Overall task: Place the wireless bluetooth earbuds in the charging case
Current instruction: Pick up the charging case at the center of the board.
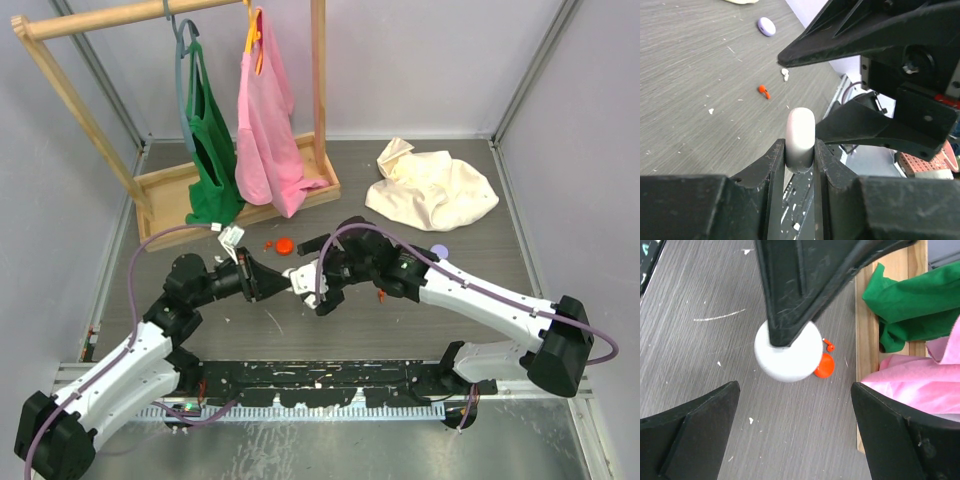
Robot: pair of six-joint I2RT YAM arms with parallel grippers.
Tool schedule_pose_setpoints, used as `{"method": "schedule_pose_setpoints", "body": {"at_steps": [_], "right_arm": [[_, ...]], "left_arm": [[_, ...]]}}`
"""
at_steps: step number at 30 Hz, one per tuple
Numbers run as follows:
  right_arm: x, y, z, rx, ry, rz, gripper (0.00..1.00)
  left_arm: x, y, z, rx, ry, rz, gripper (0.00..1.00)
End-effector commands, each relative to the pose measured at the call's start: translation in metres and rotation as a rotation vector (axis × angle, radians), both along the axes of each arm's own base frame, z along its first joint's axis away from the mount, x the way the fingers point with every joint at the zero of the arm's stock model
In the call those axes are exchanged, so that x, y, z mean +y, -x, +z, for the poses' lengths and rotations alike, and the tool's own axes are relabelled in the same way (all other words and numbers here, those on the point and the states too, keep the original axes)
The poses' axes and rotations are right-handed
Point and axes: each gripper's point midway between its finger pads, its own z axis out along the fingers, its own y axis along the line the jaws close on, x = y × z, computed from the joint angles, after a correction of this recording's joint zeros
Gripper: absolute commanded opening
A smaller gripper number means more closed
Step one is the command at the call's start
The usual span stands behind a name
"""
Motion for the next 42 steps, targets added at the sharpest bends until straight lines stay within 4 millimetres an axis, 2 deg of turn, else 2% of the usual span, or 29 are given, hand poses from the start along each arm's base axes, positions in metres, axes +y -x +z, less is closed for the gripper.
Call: {"method": "schedule_pose_setpoints", "body": {"at_steps": [1, 8, 12, 17, 20, 24, 28, 32, 36, 42], "right_arm": [[0.012, -0.009, 0.028, 0.066, -0.146, -0.112, 0.99], [0.01, -0.018, 0.045, 0.243, -0.355, -0.332, 0.99], [0.004, -0.025, 0.06, 0.354, -0.546, -0.471, 0.99], [0.008, -0.007, 0.077, 0.496, -0.668, -0.426, 0.99], [0.004, -0.016, 0.083, 0.625, -0.76, -0.548, 0.99], [0.001, -0.015, 0.089, 0.722, -0.842, -0.579, 0.99], [0.001, -0.012, 0.094, 0.799, -0.933, -0.567, 1.0], [0.002, -0.005, 0.104, 0.846, -1.022, -0.485, 1.0], [0.011, -0.002, 0.107, 0.932, -1.07, -0.441, 0.91], [0.023, 0.005, 0.123, 1.006, -1.118, -0.326, 0.77]], "left_arm": [[0.006, -0.015, 0.019, -0.149, 0.052, 0.091, 0.0], [0.018, -0.023, 0.03, -0.242, 0.119, 0.189, 0.0], [0.024, -0.025, 0.038, -0.291, 0.157, 0.235, 0.0], [0.03, -0.026, 0.049, -0.34, 0.198, 0.273, 0.0], [0.033, -0.026, 0.056, -0.366, 0.222, 0.286, 0.0], [0.034, -0.024, 0.064, -0.387, 0.249, 0.287, 0.0], [0.034, -0.024, 0.072, -0.382, 0.287, 0.287, 0.0], [0.033, -0.022, 0.084, -0.38, 0.34, 0.276, 0.0], [0.031, -0.018, 0.096, -0.381, 0.379, 0.257, 0.0], [0.03, -0.015, 0.107, -0.368, 0.421, 0.235, 0.0]]}}
